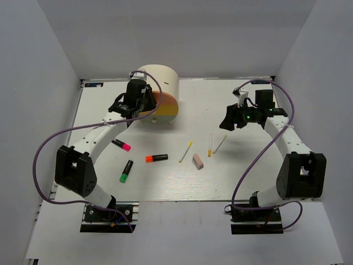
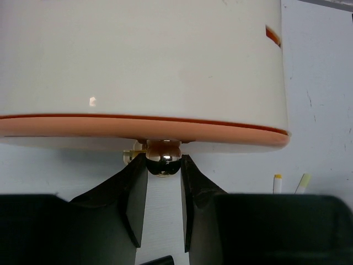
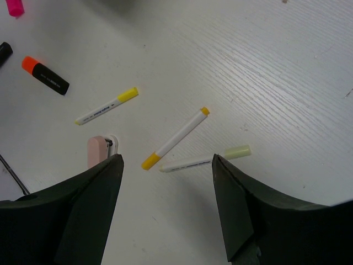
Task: Sort the stationery into containers
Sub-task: Open the drawer in the storage box.
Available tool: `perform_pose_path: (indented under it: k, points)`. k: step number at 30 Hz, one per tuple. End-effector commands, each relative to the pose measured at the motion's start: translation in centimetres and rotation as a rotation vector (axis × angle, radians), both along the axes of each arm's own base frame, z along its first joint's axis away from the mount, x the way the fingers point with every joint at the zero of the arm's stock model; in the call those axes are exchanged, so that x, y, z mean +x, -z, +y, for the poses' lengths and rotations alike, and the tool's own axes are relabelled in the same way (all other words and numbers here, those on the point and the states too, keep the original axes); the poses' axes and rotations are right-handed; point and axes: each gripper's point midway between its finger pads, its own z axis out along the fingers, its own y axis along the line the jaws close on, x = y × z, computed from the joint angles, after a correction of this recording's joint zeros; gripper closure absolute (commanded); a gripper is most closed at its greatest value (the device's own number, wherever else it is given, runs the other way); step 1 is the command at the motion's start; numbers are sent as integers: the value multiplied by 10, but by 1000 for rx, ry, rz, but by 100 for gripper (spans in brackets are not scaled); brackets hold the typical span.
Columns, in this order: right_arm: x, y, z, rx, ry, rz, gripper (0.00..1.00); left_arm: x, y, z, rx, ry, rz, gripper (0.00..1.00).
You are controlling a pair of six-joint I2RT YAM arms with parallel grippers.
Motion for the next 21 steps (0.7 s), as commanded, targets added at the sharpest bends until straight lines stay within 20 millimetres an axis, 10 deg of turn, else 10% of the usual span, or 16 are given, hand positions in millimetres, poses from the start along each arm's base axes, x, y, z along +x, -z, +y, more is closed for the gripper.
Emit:
perform_pose_path:
  k: [1,21]
  points:
    - [1,-11,1,13,-8,-41,28,-13,-35,0,-52,23,-76,88]
    - [-2,-10,3,20,-14,-36,28,-75,-17,7,-82,104,-12,91]
